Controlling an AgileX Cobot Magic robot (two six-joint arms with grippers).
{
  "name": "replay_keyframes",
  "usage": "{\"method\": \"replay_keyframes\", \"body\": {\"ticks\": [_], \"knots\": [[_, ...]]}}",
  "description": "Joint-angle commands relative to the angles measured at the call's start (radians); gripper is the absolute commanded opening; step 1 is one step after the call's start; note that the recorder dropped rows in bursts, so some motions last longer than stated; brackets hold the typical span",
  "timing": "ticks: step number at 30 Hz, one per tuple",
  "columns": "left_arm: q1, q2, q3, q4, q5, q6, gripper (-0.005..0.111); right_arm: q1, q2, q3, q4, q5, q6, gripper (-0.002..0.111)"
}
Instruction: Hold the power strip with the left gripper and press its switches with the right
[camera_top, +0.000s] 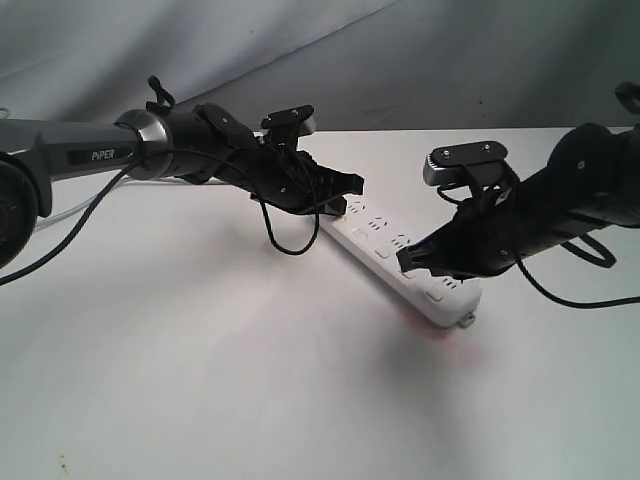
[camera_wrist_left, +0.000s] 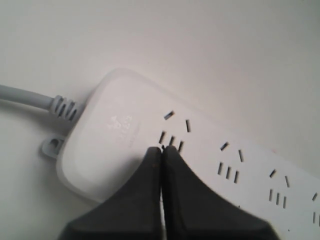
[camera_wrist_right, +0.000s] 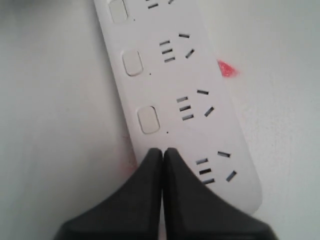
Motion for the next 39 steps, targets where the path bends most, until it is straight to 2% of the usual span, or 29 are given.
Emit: {"method": "replay_keyframes", "body": {"ticks": [1,39], "knots": [[-0.004,0.001,-0.004,-0.004,-0.001,-0.001,0.000,0.004,0.000,0.004,-0.010,0.054,0.012,0.000],[-0.004,0.001,-0.004,-0.004,-0.002,-0.024,0.000,0.004,0.151,0.004,-0.076,0.042,0.048,0.000]]}}
